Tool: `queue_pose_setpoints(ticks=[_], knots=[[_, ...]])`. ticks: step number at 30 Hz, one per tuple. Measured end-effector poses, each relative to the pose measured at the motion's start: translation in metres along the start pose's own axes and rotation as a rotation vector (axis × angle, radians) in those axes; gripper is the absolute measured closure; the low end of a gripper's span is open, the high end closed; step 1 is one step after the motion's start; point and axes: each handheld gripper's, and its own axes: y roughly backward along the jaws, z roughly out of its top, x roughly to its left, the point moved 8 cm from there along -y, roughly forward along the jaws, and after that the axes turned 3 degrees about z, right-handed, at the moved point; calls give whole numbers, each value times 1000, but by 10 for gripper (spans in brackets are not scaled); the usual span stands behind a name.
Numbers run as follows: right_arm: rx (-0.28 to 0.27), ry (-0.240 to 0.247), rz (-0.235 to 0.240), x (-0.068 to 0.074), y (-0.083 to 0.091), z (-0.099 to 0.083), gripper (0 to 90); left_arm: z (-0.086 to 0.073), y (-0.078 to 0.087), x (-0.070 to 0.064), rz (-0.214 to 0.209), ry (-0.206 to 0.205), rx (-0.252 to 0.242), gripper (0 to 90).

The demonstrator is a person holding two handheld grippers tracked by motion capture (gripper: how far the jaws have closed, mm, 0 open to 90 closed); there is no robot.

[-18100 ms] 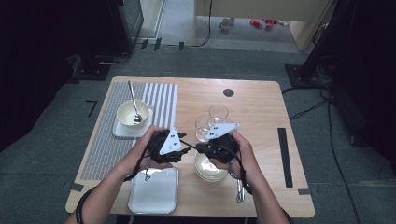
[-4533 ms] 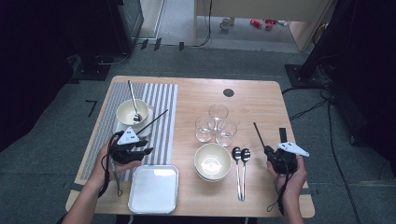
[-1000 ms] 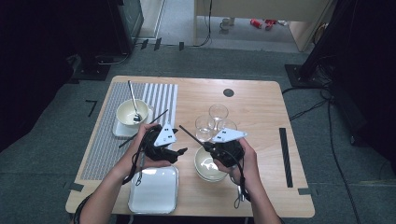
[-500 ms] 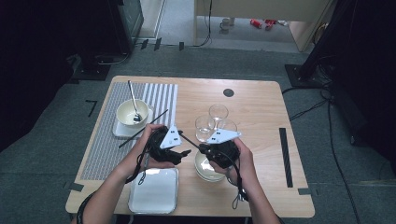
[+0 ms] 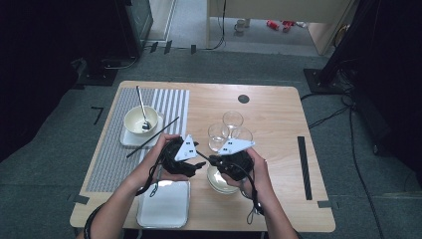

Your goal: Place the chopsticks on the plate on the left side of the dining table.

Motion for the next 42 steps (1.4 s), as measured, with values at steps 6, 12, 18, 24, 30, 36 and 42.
queue_pose_setpoints(ticks=[6, 12, 18, 24, 30, 36, 42], knots=[[5, 11, 12, 4, -1, 1, 875, 0, -2, -4, -11, -24, -1, 392], [2, 8, 29, 6, -1, 1, 875, -1, -3, -5, -18, -9, -2, 442], [20, 15, 34, 7, -1, -1, 875, -3, -4, -7, -38, -15, 9, 490], [30, 29, 40, 8, -1, -2, 875, -4, -2, -8, -42, -54, 22, 543], [48, 41, 47, 7, -2, -4, 874, -7, -2, -14, -53, -122, 51, 641], [93, 91, 69, 9, -4, -8, 865, -10, -2, -28, -111, -247, 98, 793], [62, 70, 83, -1, 1, -6, 833, -10, 1, -37, -176, -234, 113, 877]])
